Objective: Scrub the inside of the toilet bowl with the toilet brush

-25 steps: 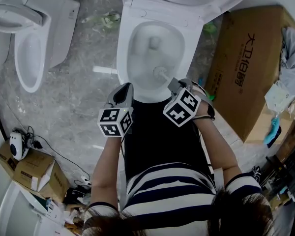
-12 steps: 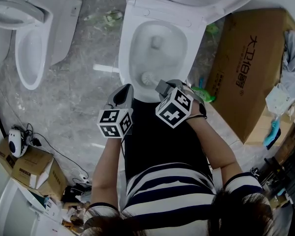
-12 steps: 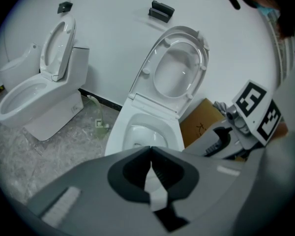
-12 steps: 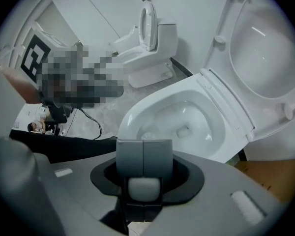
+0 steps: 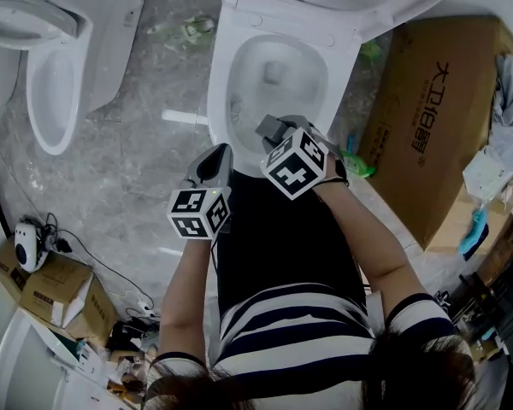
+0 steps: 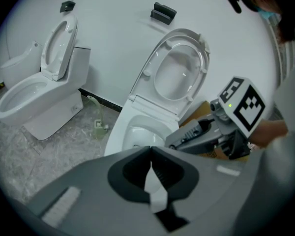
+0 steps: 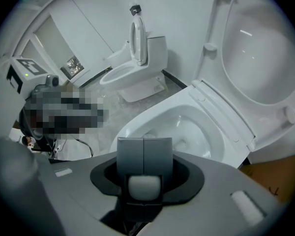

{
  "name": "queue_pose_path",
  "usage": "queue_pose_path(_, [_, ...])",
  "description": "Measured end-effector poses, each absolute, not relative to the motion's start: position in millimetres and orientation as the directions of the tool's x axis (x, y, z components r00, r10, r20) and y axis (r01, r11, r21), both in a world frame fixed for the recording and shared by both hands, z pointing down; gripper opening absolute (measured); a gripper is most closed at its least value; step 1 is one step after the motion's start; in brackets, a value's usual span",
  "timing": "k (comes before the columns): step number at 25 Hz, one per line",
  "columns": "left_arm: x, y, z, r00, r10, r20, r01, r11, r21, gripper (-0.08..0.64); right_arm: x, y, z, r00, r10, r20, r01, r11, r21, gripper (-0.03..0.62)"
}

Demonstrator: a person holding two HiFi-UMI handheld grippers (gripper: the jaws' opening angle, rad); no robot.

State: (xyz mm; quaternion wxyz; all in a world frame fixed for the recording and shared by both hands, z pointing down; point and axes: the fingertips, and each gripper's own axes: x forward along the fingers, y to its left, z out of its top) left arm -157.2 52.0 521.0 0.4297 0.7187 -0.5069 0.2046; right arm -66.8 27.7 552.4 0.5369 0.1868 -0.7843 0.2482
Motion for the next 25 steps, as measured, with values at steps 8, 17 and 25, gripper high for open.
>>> queue_pose_path(8, [-156,51,521,0.409,-0.551,0.728,-0.902,-0.121,0.415,0.000,-60,-26,559,-0.369,-0.136,0.919,-0.653,0.742,-0.152,0.170])
queue_pose_path(17, [-156,43,516,0.409,-0.557,0.723,-0.904,-0.139,0.404,0.000,-39,-71,552,-0.342,-0.298,0.891,-0.750,0.658,-0.068,0.170])
queue_pose_path(25, [-153,31,508,0.408,-0.573,0.711,-0.904,-0.149,0.400,0.000,-7,-78,554,-0.274,-0.377,0.885,-0.826,0.564,-0.016,0.170])
